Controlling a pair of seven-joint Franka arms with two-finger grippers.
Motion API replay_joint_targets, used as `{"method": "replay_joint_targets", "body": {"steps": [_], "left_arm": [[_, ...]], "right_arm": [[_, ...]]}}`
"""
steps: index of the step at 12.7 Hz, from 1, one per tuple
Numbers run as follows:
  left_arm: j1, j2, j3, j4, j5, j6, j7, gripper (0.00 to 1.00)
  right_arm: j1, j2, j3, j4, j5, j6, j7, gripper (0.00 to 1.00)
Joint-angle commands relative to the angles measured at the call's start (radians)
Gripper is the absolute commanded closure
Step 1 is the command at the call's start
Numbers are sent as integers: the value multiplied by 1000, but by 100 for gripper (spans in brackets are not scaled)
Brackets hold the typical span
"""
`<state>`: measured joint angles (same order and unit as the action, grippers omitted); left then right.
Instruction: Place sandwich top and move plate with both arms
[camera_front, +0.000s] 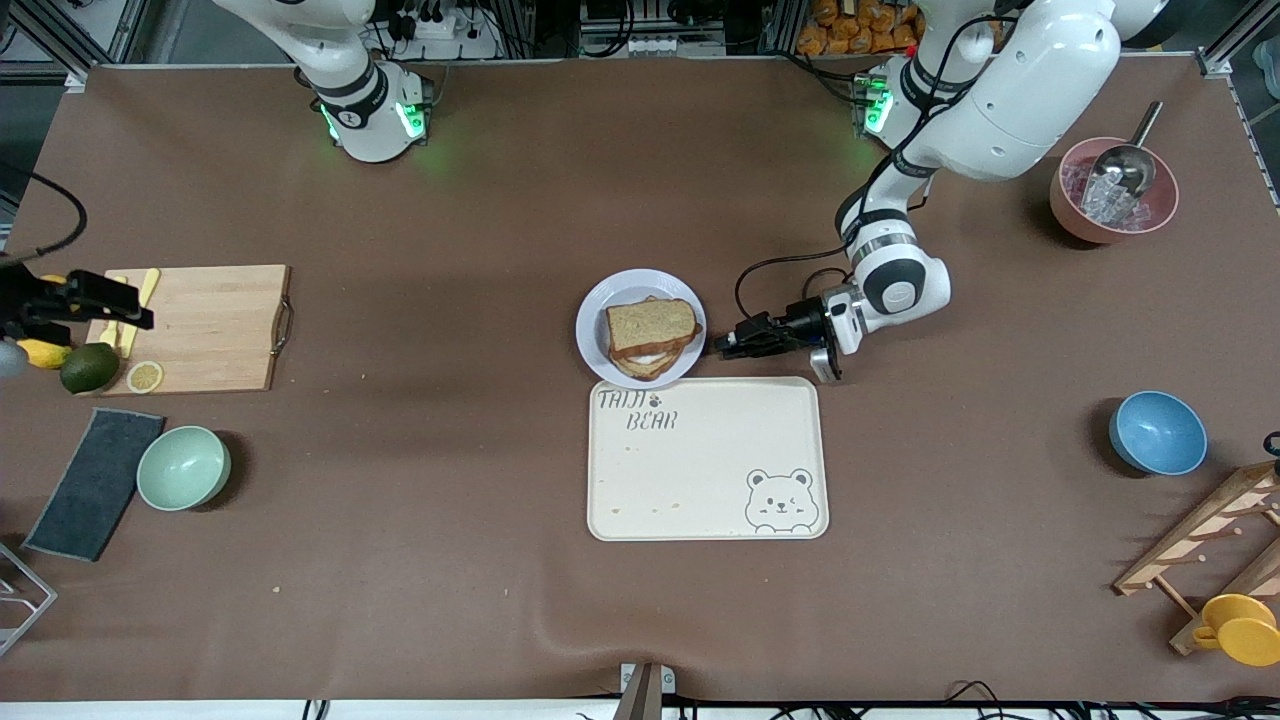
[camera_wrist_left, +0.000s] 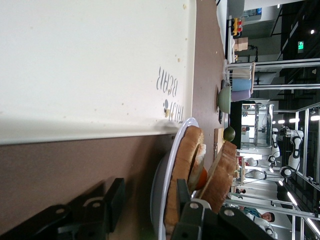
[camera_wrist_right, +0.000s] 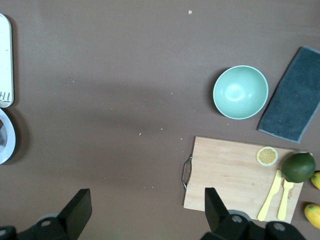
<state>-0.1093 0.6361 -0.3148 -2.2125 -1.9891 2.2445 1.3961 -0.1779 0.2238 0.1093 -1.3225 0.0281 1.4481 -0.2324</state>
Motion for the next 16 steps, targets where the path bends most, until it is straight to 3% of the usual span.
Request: {"method": "replay_joint_targets", "body": {"steps": [1, 4, 7, 10, 16], "left_arm": [[-26, 65, -1, 16, -132, 18, 173, 50], [-53, 66, -1, 20, -183, 18, 184, 51], [-66, 70, -1, 33, -194, 18, 163, 55], [-99, 80, -1, 62, -195, 26, 75, 57], [-127, 94, 0, 91, -195, 52, 17, 62]], "right_arm": [[96, -35, -113, -27, -19, -3, 16, 0], [121, -67, -142, -30, -16, -2, 15, 0], [127, -124, -143, -105, -17, 32, 15, 0], [127, -227, -137, -288, -17, 174, 15, 0], [138, -222, -135, -290, -20, 184, 10, 0]]}}
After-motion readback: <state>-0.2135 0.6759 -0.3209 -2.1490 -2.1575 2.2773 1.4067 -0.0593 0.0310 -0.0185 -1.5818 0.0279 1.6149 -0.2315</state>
